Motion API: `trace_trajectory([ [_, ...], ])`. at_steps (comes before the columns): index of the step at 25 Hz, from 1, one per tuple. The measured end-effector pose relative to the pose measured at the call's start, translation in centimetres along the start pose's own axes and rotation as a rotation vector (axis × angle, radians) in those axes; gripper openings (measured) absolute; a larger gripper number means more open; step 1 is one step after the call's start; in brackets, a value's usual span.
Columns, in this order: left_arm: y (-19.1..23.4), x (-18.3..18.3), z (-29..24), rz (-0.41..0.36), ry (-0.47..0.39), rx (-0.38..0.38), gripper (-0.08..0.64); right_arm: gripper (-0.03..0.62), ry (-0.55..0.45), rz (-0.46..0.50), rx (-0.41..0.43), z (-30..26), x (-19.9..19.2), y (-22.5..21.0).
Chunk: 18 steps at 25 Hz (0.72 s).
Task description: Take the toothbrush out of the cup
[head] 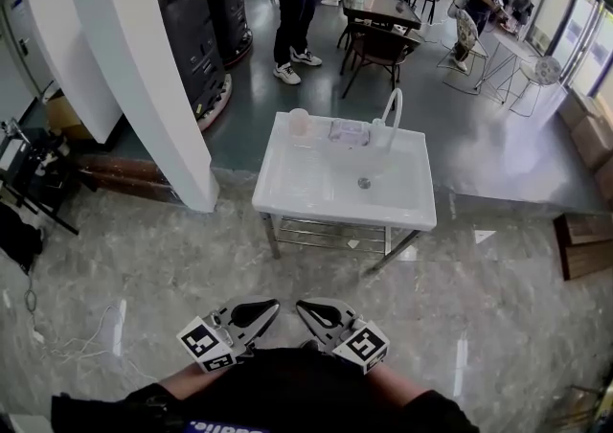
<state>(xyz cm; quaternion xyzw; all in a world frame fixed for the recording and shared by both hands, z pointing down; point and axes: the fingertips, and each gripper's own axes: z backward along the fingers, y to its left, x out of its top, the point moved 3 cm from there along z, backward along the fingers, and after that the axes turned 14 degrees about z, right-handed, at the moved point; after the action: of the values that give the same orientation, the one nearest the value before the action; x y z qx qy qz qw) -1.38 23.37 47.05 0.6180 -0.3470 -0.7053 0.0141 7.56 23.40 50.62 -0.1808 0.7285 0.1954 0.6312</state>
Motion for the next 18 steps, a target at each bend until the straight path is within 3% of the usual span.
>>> trace_trajectory([
  [18,0.1,-0.5,-2.9,0.017,-0.031,0.045,0.009,0.011,0.026,-0.021,0.022,2.0,-1.7,-2.9],
])
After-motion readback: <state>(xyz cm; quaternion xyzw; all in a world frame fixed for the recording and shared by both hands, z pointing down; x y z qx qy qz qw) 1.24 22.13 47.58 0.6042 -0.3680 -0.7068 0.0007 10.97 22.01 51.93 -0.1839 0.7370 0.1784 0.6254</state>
